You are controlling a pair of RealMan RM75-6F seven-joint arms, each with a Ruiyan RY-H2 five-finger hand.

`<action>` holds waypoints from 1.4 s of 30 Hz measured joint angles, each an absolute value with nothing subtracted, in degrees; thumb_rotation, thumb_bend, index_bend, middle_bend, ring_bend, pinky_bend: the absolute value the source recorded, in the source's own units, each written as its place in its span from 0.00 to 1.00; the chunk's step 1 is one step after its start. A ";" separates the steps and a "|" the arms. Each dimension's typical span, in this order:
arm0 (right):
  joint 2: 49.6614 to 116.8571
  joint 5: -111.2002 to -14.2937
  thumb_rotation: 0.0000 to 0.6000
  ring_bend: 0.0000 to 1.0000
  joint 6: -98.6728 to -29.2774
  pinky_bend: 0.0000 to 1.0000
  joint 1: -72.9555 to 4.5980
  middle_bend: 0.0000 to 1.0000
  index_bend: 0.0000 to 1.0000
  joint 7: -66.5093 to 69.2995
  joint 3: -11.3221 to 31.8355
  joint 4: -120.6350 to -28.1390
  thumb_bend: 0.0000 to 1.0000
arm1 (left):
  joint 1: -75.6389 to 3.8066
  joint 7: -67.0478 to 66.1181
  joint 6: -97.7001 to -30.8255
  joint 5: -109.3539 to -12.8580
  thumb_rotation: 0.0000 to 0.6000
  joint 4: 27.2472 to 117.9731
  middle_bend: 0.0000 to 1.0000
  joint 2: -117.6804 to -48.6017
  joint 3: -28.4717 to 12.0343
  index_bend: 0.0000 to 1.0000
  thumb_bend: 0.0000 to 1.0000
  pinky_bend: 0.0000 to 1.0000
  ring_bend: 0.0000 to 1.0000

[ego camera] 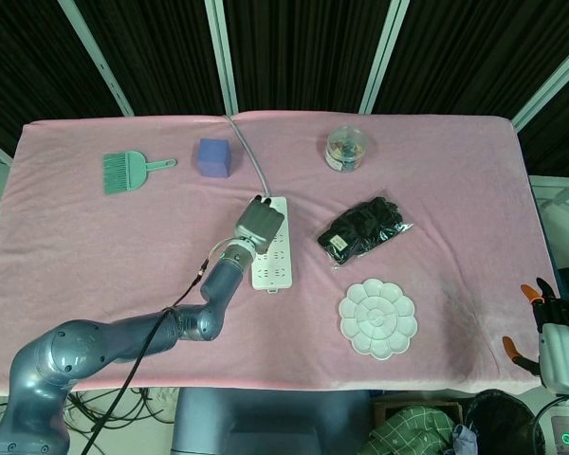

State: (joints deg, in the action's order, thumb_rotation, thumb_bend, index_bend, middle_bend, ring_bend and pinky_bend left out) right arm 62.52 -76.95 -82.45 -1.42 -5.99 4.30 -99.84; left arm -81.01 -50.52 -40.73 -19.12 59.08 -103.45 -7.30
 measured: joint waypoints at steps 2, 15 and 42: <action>62.52 -76.86 1.00 0.17 -82.42 0.14 -1.43 0.04 0.15 -5.96 4.34 -99.84 0.20 | -80.92 -50.60 -40.72 -19.48 1.00 59.11 0.60 -103.51 -7.12 0.60 0.58 0.24 0.18; 62.53 -76.57 1.00 0.17 -82.30 0.14 -1.43 0.04 0.15 -5.86 4.40 -99.95 0.20 | -79.45 -49.82 -40.90 -21.97 1.00 58.67 0.60 -103.84 -6.41 0.61 0.58 0.24 0.19; 62.53 -76.49 1.00 0.17 -82.34 0.14 -1.39 0.04 0.15 -5.81 4.42 -99.95 0.20 | -78.00 -46.74 -39.27 -27.31 1.00 51.53 0.32 -107.81 -8.54 0.36 0.38 0.15 0.07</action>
State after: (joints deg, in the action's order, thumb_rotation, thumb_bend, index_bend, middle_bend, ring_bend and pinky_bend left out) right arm 62.53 -76.49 -82.34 -1.39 -5.81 4.42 -99.95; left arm -78.00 -46.74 -39.27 -27.31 51.53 -107.81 -8.54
